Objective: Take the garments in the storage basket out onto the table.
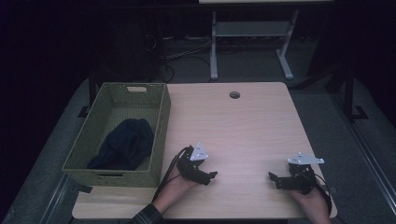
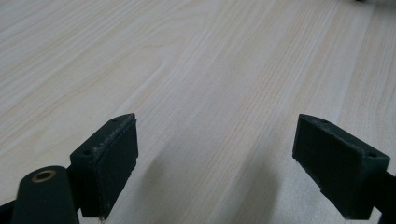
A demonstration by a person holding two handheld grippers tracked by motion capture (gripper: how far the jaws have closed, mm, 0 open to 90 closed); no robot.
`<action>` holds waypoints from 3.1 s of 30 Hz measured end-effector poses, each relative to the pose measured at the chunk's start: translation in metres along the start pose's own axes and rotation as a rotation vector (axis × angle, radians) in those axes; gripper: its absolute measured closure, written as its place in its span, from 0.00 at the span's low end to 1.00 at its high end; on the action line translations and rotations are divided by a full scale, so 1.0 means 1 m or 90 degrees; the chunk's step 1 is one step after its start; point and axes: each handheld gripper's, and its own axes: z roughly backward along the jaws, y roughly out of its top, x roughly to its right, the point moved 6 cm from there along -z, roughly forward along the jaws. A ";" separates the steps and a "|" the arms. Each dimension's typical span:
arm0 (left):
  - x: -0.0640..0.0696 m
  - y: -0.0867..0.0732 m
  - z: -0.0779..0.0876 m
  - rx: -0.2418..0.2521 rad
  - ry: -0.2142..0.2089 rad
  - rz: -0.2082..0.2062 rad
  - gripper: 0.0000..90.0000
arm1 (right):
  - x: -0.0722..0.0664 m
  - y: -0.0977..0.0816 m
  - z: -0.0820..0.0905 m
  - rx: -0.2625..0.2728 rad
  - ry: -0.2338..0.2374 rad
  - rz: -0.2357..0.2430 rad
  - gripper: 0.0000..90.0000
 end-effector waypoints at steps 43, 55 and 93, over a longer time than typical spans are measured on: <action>-0.015 0.021 0.039 0.016 -0.017 0.024 0.15 | 0.000 0.000 0.000 0.000 0.000 0.000 0.08; -0.018 0.025 0.046 0.011 -0.018 0.024 0.15 | 0.000 0.000 0.000 0.000 0.000 0.000 0.09; -0.026 0.051 0.062 0.040 -0.055 0.001 0.15 | 0.000 0.000 0.000 0.000 0.001 0.000 0.09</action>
